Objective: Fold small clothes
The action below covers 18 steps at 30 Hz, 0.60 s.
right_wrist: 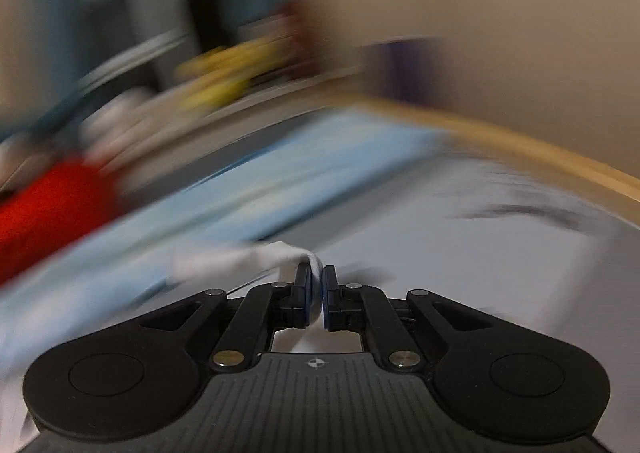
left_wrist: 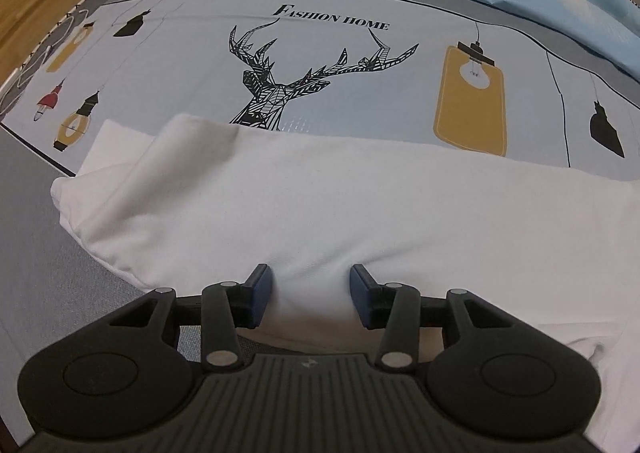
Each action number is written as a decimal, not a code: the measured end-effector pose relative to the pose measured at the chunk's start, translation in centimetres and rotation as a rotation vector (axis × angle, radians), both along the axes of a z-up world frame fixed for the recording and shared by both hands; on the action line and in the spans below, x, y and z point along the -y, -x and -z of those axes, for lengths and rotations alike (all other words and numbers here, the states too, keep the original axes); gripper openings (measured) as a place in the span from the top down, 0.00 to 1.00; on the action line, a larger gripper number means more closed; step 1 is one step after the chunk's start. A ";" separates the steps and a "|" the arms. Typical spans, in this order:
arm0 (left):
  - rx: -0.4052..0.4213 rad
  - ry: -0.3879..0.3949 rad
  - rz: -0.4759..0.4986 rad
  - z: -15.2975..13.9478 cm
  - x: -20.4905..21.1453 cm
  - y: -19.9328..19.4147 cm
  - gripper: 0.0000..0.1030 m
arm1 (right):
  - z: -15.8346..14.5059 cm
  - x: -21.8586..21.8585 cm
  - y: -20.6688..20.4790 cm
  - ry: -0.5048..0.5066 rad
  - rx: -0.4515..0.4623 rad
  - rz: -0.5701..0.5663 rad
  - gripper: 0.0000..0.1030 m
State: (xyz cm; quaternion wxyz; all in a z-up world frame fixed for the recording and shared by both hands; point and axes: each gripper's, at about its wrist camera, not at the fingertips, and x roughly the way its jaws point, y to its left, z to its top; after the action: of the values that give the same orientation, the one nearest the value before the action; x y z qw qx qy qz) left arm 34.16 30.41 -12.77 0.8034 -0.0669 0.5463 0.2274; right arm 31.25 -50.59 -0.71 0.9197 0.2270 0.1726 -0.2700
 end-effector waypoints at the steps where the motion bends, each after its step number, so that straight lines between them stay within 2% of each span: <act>1: -0.001 0.002 -0.001 0.0 0.0 0.0 0.51 | 1.3 4.1 1.8 -0.032 -0.012 0.154 0.91; 2: -0.003 0.010 -0.006 -0.1 0.0 0.0 0.51 | 2.7 7.4 3.6 -0.062 -0.057 0.286 0.87; 3: -0.006 0.022 -0.014 -0.3 -0.1 0.1 0.51 | 3.9 9.3 4.7 -0.094 -0.090 0.338 0.84; 6: 0.010 0.048 -0.044 -1.3 0.0 0.0 0.51 | 6.4 12.6 7.3 -0.221 -0.081 0.312 0.84; 8: 0.045 0.055 -0.034 -2.6 0.8 -0.1 0.51 | 7.1 13.4 7.9 -0.294 -0.035 0.257 0.81; 11: 0.108 0.080 -0.003 -4.7 2.9 -0.4 0.51 | 8.0 14.2 8.3 -0.374 0.003 0.228 0.53; 12: 0.123 0.094 0.012 -5.3 3.7 -0.5 0.51 | 8.3 14.5 8.3 -0.399 0.008 0.221 0.49; 15: 0.157 0.112 0.062 -6.5 6.0 -0.8 0.51 | 9.5 15.8 6.8 -0.471 -0.007 0.225 0.50; 18: 0.149 0.120 0.119 -6.6 8.0 -1.3 0.51 | 11.2 16.4 5.7 -0.454 -0.030 0.251 0.51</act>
State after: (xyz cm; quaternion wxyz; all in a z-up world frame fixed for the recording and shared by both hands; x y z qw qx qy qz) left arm 35.43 22.36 -6.14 0.8483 -0.0991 0.5008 0.1407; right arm 25.59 -67.01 -11.90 0.8017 0.4434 0.2127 -0.3397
